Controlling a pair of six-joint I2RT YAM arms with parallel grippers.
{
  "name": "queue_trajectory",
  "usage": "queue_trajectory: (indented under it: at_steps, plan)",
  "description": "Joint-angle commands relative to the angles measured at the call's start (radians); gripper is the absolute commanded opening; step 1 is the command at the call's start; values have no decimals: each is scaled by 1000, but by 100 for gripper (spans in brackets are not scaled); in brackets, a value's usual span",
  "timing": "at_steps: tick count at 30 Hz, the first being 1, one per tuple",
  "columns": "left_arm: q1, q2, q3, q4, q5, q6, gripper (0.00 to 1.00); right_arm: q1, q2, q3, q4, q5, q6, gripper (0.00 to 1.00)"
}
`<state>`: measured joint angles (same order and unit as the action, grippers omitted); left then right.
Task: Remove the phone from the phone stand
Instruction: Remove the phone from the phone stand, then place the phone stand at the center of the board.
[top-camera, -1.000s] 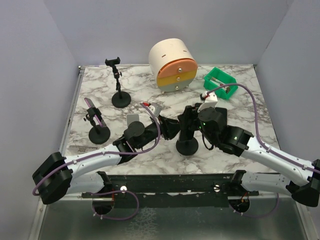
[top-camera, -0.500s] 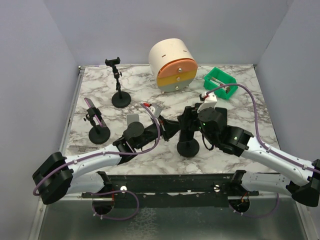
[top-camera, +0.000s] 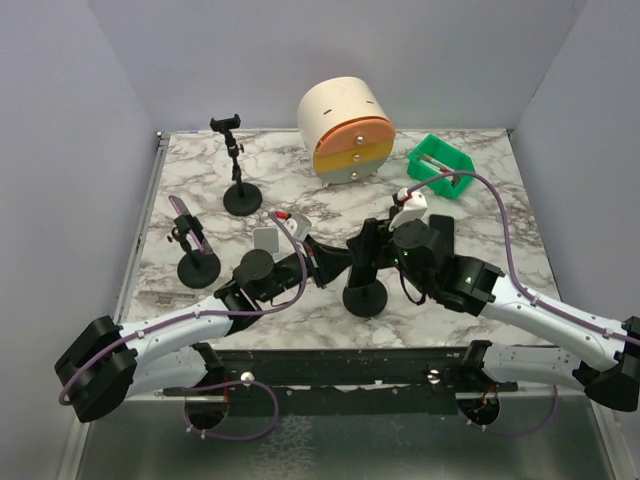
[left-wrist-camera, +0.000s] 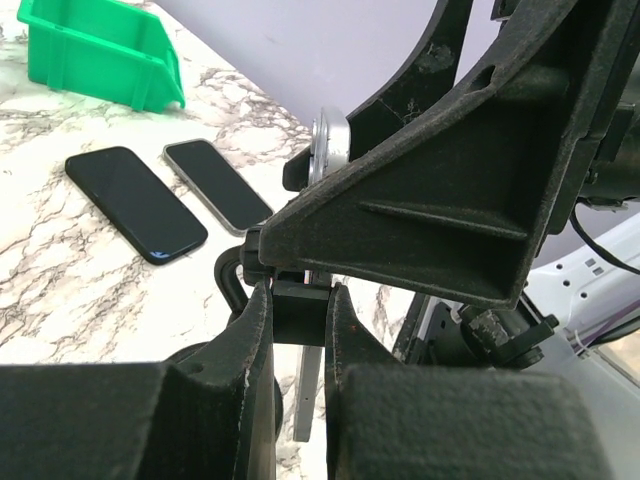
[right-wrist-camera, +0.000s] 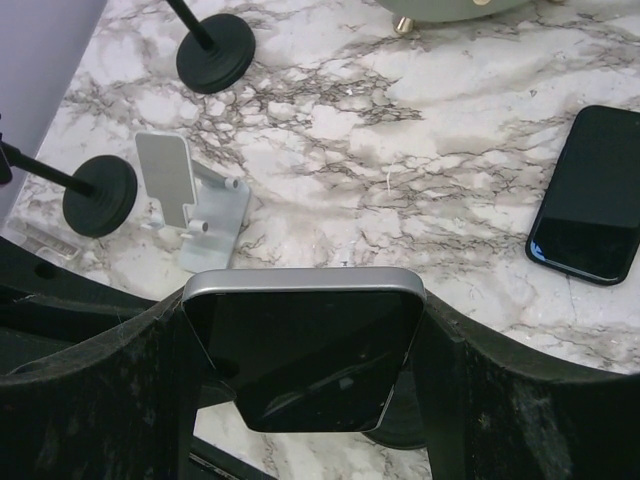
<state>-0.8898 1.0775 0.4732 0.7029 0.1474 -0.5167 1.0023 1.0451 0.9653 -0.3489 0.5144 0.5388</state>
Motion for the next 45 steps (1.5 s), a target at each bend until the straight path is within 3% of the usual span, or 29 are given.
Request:
queue_trajectory:
  at_steps: [1,10,18,37,40,45]
  plan:
    - [41,-52,-39,25,-28,-10,0,-14,-61,-9,-13,86,-25,0]
    - [64,-50,-58,76,21,-57,0,-14,-92,-42,-16,84,-28,0]
    - [127,-38,-114,239,118,-195,0,-14,-166,-90,21,42,-55,0]
    - [141,8,-92,194,106,-166,0,-14,-269,-100,81,-32,-102,0]
    - [141,-9,-74,152,96,-142,14,-15,-269,-39,68,-48,-149,0]
    - [141,-26,-54,112,113,-117,23,-14,-245,88,-3,-76,-236,0]
